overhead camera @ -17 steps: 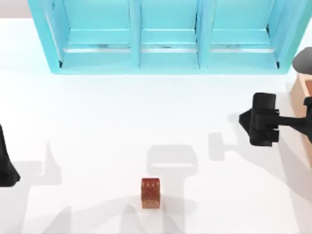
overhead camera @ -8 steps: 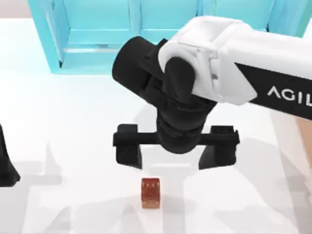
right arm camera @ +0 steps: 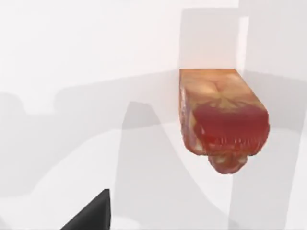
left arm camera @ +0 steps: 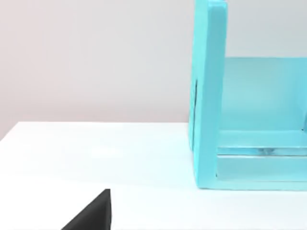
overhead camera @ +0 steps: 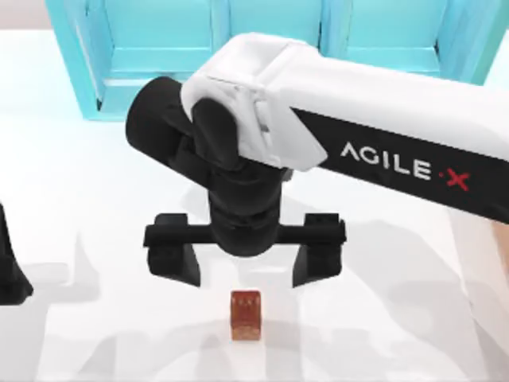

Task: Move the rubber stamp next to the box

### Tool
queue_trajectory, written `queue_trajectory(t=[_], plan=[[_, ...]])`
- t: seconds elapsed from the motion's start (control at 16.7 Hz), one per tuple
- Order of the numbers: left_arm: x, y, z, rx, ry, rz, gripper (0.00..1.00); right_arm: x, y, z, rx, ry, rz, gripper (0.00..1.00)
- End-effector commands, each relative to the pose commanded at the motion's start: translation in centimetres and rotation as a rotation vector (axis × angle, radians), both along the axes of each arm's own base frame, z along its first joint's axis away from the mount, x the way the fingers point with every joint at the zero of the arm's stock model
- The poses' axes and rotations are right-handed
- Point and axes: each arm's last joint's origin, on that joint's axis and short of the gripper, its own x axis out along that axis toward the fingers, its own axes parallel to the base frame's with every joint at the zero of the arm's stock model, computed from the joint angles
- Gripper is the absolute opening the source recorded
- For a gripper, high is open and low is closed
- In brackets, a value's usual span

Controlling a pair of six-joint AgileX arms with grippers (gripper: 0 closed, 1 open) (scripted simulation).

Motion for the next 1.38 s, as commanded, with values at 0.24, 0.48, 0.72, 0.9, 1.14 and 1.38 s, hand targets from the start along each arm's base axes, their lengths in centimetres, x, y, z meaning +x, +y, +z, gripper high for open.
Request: queue_trajectory(t=[0.24, 0.48, 0.72, 0.9, 1.14, 1.38], plan=[[0.0, 0.0, 0.0, 0.000, 0.000, 0.000, 1.00, 0.2, -0.1, -0.1, 0.002, -0.001, -0.003, 1.00], [0.0, 0.0, 0.0, 0.000, 0.000, 0.000, 1.00, 0.3, 0.1, -3.4, -0.003, 0.002, 0.000, 1.00], [0.0, 0.0, 0.0, 0.000, 0.000, 0.000, 1.00, 0.2, 0.2, -8.3, 0.009, -0.006, 0.000, 1.00], [0.0, 0.0, 0.0, 0.000, 0.000, 0.000, 1.00, 0.0, 0.0, -10.0, 0.000, 0.000, 0.000, 1.00], [0.0, 0.0, 0.0, 0.000, 0.000, 0.000, 1.00, 0.0, 0.0, -10.0, 0.000, 0.000, 0.000, 0.92], [0.0, 0.0, 0.0, 0.000, 0.000, 0.000, 1.00, 0.0, 0.0, -10.0, 0.000, 0.000, 0.000, 0.62]])
